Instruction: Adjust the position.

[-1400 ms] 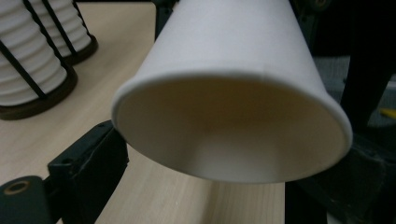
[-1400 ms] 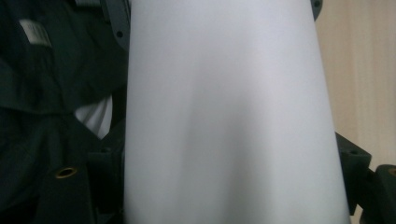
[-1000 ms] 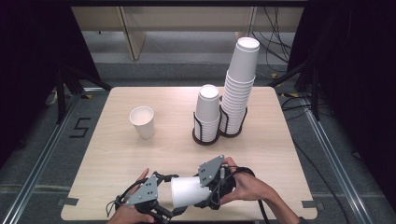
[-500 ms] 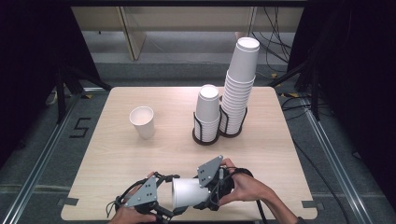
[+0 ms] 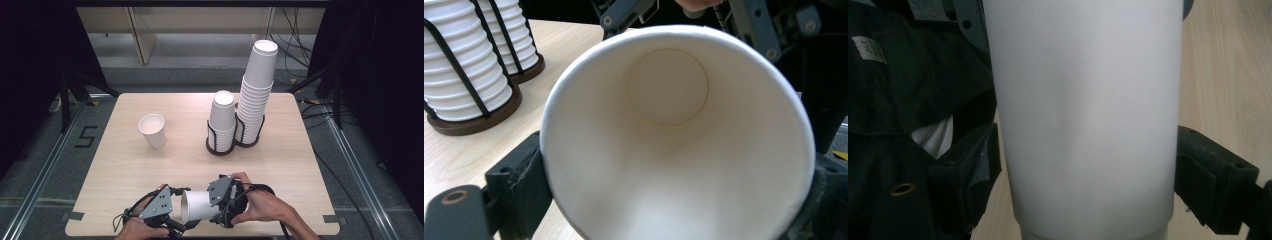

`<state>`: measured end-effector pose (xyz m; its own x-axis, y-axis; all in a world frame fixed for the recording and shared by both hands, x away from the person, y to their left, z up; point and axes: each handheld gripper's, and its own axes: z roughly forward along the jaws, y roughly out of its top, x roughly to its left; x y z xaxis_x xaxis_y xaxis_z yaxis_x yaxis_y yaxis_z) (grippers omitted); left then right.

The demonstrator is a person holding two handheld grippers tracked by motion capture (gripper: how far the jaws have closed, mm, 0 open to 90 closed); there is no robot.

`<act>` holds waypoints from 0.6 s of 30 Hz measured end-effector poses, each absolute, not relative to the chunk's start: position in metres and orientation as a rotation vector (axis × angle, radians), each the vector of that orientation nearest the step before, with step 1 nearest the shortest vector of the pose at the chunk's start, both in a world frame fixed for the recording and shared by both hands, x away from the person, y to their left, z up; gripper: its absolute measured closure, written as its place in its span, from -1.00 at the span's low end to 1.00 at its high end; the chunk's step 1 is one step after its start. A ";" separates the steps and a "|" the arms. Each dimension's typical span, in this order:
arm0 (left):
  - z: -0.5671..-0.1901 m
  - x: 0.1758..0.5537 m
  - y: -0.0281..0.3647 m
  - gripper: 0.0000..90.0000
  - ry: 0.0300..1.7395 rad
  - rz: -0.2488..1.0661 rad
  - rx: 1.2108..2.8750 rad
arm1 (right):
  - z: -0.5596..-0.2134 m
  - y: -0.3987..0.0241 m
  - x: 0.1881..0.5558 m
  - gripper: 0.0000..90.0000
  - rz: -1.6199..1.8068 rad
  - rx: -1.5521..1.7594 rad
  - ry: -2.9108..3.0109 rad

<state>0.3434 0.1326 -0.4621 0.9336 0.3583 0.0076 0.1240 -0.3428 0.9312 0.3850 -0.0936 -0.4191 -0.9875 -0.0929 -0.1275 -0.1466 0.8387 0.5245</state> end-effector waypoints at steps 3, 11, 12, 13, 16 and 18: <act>-0.463 0.343 0.132 -0.80 0.357 0.233 1.908 | -0.423 -0.091 0.381 -0.49 0.815 -0.170 2.910; -0.460 0.346 0.140 -0.90 0.440 0.230 1.635 | -0.426 -0.095 0.395 -0.48 1.144 -0.156 2.867; -0.458 0.345 0.141 -0.90 0.439 0.248 1.627 | -0.428 -0.094 0.397 -0.48 1.197 -0.136 2.859; -0.458 0.345 0.142 -0.91 0.443 0.250 1.616 | -0.429 -0.094 0.397 -0.48 1.266 -0.120 2.870; -0.457 0.344 0.143 -0.91 0.446 0.250 1.588 | -0.431 -0.094 0.397 -0.48 1.347 -0.102 2.857; -0.458 0.345 0.143 -0.93 0.459 0.250 1.578 | -0.428 -0.096 0.397 -0.48 1.381 -0.094 2.839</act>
